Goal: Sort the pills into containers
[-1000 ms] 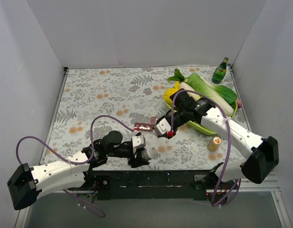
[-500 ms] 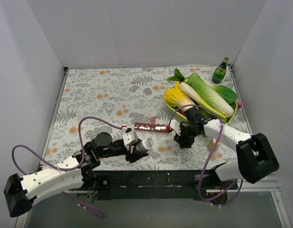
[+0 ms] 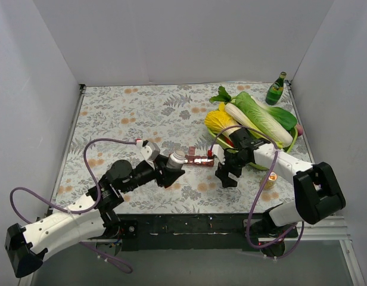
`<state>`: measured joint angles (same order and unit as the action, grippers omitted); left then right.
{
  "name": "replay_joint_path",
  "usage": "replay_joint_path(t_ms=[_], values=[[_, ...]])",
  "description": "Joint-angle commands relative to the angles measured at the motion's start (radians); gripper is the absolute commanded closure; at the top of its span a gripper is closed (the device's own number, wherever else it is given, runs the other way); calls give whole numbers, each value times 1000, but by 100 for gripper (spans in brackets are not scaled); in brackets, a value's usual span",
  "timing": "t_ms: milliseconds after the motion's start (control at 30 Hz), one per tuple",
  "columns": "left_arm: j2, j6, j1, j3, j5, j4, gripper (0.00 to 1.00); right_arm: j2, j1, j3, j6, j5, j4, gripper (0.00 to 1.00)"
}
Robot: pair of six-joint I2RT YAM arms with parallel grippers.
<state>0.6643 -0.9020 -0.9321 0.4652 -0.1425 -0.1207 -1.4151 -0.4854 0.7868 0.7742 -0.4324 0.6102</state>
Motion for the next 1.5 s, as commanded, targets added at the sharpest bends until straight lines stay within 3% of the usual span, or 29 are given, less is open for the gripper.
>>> replay_joint_path(t_ms=[0,67,133,167,267,300,367,433,467,500,533,567,633,700,767,800,833,867,967,1033,1100,1200,1367,1467], values=[[1,-75,120,81,-58,-89,100,41,39,101,34,-104,85,7],[24,-119,211,110,-107,-153,100,71,70,126,39,-146,89,7],[108,-178,385,157,-195,-301,100,84,90,152,36,-169,80,6],[148,-257,524,182,-242,-356,100,84,108,157,34,-201,80,6],[345,-427,762,274,-391,-645,100,67,137,167,28,-258,88,6],[383,-480,792,297,-440,-791,100,65,142,166,30,-265,89,5],[429,-402,809,360,-469,-830,100,71,154,161,27,-276,89,4],[408,-327,802,383,-636,-815,100,88,159,152,25,-282,88,4],[332,-290,752,388,-670,-772,100,96,166,149,25,-287,88,4],[263,-231,704,368,-671,-626,100,100,168,141,25,-289,83,4],[203,-72,649,345,-578,-544,100,113,172,128,22,-292,68,4],[107,-39,568,317,-530,-496,100,113,179,120,19,-299,60,4],[63,-6,572,222,-392,-534,100,99,183,114,13,-310,48,4],[133,-55,642,213,-382,-665,100,85,191,135,14,-312,65,3],[258,-361,782,233,-562,-846,100,79,200,158,13,-310,80,2],[381,-458,792,242,-615,-1083,100,85,200,160,8,-309,80,2],[409,-528,790,280,-673,-1147,100,100,203,161,5,-307,80,2],[411,-503,706,288,-734,-1084,100,110,206,155,4,-304,79,2],[224,-72,557,230,-617,-675,100,154,209,126,28,-321,56,2],[148,3,564,188,-608,-605,100,174,209,95,62,-365,33,2],[139,99,565,207,-673,-412,100,179,208,88,190,-463,57,2],[144,184,566,187,-716,-263,100,168,206,51,450,-601,74,2],[136,334,566,83,-740,-87,100,53,56,137,537,-407,62,2],[118,416,564,52,-707,-24,100,56,-27,80,441,-223,-194,2]])
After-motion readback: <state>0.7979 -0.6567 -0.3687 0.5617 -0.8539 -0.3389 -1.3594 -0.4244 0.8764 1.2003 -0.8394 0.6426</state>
